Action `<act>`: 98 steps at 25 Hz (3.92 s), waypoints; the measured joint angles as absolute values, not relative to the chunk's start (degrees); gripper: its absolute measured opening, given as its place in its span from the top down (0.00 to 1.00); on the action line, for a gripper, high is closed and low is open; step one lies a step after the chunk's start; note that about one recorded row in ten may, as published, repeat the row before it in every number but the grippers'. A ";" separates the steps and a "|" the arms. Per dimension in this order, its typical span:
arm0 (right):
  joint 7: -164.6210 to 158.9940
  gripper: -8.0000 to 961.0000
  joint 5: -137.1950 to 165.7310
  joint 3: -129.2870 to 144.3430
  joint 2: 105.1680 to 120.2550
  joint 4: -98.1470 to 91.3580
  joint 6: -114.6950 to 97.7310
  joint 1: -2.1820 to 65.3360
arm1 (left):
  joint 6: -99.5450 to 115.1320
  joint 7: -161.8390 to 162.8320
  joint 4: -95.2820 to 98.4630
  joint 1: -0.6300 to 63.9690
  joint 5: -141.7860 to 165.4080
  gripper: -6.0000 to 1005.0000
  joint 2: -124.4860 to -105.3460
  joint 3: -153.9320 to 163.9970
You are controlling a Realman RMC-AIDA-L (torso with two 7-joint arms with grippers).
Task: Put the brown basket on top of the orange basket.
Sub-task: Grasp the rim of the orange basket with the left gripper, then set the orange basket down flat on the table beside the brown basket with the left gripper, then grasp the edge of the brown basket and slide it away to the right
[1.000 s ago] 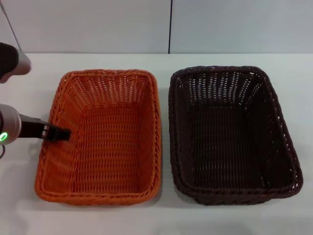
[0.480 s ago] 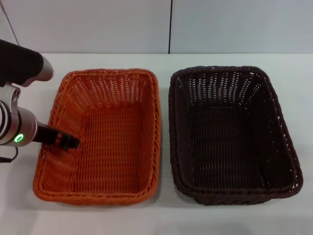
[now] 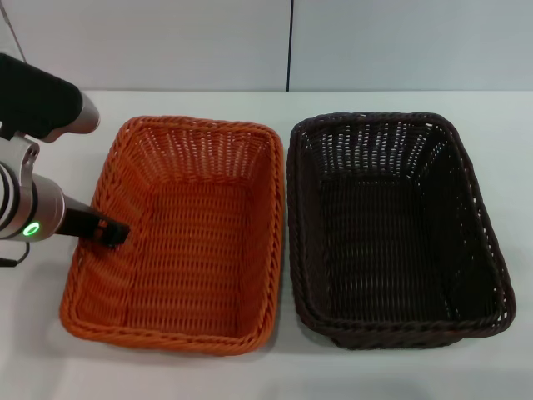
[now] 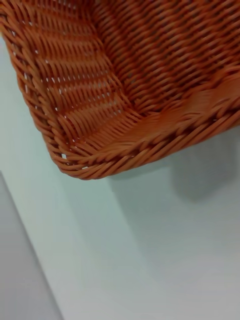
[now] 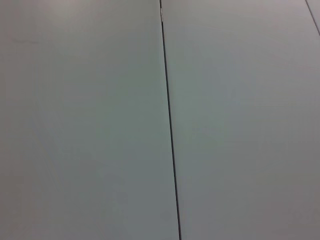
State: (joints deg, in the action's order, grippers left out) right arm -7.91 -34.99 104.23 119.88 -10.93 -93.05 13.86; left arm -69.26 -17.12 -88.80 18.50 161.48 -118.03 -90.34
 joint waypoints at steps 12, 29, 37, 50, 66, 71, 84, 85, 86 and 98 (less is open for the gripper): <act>-8.13 0.31 -34.98 104.47 119.88 -11.26 -93.75 13.60 | -73.52 -32.29 -98.30 18.08 163.33 0.68 -117.93 -92.77; -10.94 0.31 -35.02 104.99 119.88 -11.51 -96.59 12.44 | -87.70 -64.06 -102.33 25.25 149.21 0.81 -117.84 -110.77; -12.18 0.31 -35.02 105.68 119.88 -11.51 -96.68 11.94 | -94.55 -69.82 -103.60 29.01 149.04 0.83 -117.69 -111.01; -12.22 0.31 -35.19 107.18 119.88 -11.57 -96.68 11.61 | -91.70 -76.05 -91.32 33.31 149.64 0.83 -117.79 -110.71; -12.21 0.31 -34.98 109.38 119.88 -11.60 -96.68 12.13 | -78.38 -76.09 -83.08 34.02 150.59 0.70 -118.09 -106.15; -12.19 0.31 -34.97 109.37 119.88 -11.65 -96.82 12.13 | -70.54 -75.53 -83.34 33.24 149.19 0.51 -118.39 -102.63; -12.05 0.31 -35.57 107.77 119.42 -18.50 -97.49 14.58 | 39.96 -40.18 -76.24 -3.01 144.92 0.24 -118.08 -73.43; -12.16 0.31 -35.55 107.72 119.24 -19.70 -97.06 15.05 | 39.96 -40.18 -76.24 -3.01 144.92 0.23 -118.08 -73.43; -12.27 0.31 -35.15 107.68 119.05 -20.96 -96.22 15.43 | 48.74 -31.42 -68.18 -4.27 144.88 0.22 -118.07 -73.29; -27.22 0.31 -8.55 105.61 111.88 -55.41 -52.04 14.85 | 70.92 -2.55 -20.57 5.07 141.19 0.21 -118.60 -74.50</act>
